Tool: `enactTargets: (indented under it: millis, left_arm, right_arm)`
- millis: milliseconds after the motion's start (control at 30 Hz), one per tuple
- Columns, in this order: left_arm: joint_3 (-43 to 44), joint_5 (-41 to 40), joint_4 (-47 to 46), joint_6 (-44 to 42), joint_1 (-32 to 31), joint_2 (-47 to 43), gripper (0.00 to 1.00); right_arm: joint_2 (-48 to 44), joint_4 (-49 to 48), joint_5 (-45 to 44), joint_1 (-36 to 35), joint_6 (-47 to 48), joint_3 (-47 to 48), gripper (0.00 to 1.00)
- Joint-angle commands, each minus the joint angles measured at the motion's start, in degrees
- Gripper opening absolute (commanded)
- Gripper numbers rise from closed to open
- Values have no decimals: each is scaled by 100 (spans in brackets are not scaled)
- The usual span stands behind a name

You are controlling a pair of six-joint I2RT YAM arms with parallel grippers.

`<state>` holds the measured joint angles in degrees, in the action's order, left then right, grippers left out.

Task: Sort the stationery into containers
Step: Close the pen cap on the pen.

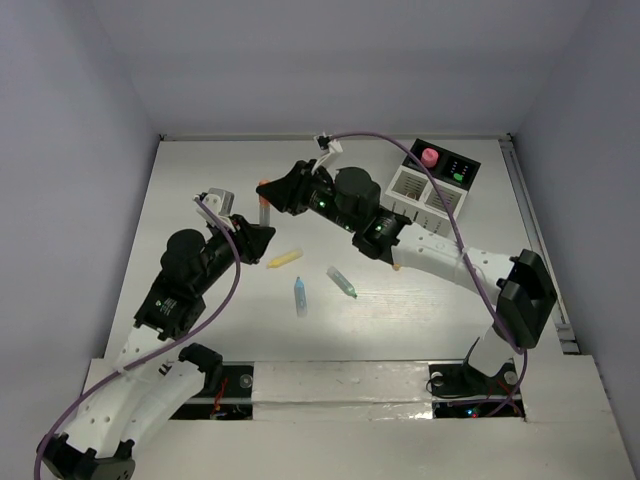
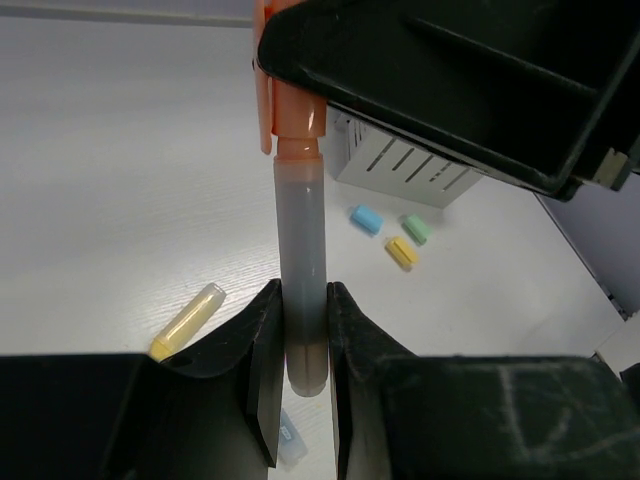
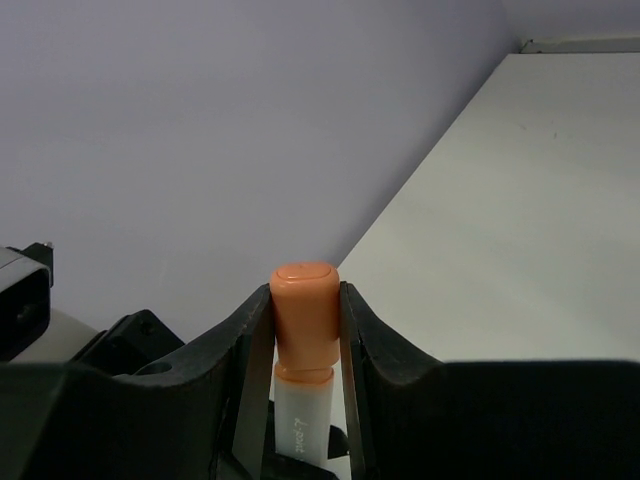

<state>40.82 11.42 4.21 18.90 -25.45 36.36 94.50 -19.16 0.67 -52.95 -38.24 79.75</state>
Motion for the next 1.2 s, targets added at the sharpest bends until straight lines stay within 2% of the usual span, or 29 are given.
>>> enactTargets:
  millis: [0, 333, 567, 867, 1167]
  left_arm:
    - [40, -254, -307, -9, 5, -111, 0]
    - [93, -606, -386, 44, 5, -138, 0]
    - [163, -263, -649, 123, 5, -42, 0]
    - [479, -386, -579, 18, 5, 257, 0]
    - [708, -834, -640, -123, -100, 495, 0]
  right_arm:
    - [-169, -431, -190, -154, -8, -134, 0]
    - [-195, -449, -787, -655, 176, -398, 0]
    - [-204, -247, -805, -708, 176, -714, 0]
    - [-108, 1209, -1033, -761, 510, -294, 0]
    - [-133, 1862, -1278, -866, 650, -20, 0]
